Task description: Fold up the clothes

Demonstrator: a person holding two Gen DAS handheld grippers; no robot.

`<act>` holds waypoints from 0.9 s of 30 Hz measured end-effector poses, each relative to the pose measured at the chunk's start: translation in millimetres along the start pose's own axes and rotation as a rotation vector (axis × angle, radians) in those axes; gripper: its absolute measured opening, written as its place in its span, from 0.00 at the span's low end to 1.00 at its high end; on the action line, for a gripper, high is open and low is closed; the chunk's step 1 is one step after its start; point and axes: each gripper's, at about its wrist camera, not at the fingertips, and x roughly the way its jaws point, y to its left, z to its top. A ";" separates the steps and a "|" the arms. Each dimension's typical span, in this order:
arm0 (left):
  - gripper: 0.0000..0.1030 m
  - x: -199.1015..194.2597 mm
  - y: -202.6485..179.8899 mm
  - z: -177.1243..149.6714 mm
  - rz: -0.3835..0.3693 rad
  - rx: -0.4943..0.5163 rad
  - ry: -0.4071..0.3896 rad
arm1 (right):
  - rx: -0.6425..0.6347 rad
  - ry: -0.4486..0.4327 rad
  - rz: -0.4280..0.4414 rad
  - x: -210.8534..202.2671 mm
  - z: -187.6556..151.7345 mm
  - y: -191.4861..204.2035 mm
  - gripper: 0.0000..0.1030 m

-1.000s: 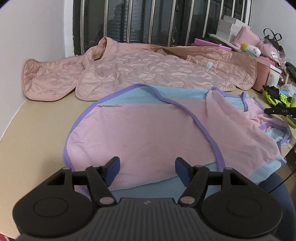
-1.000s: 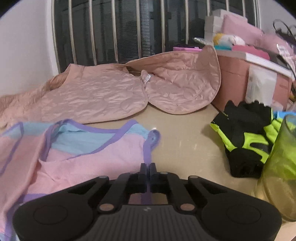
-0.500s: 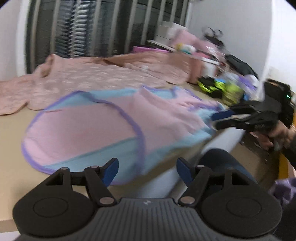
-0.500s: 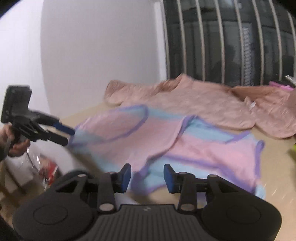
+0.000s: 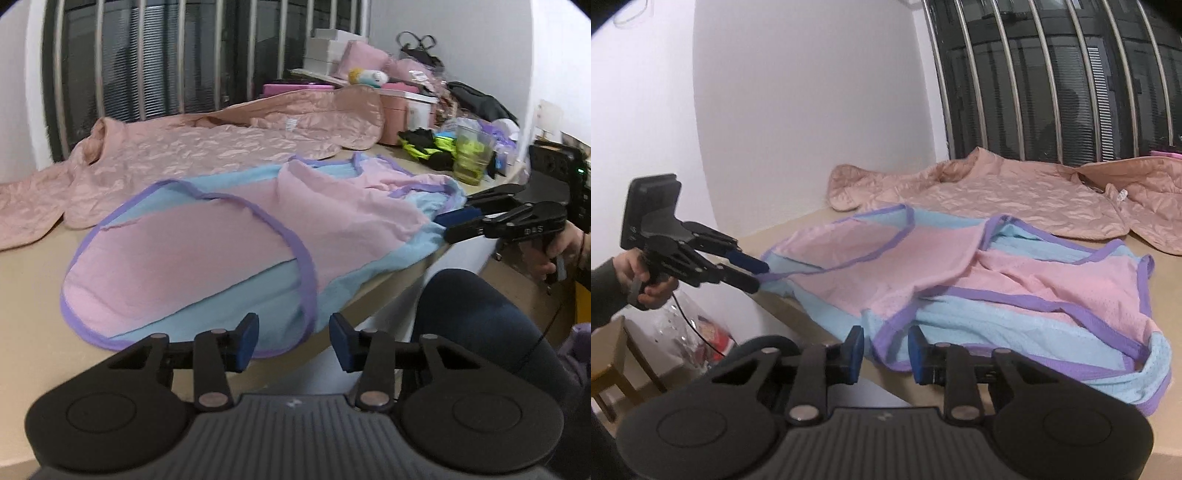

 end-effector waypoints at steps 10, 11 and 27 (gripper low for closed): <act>0.02 0.2 -1.3 4.1 0.001 0.043 -0.018 | -0.062 0.012 -0.029 5.9 -0.3 1.2 0.04; 0.02 -1.9 0.6 5.7 -0.005 0.036 -0.028 | -0.061 0.014 -0.029 5.4 0.4 0.3 0.04; 0.28 28.1 91.9 62.8 0.096 -0.098 -0.052 | -0.023 0.049 -0.266 78.8 114.7 -82.6 0.19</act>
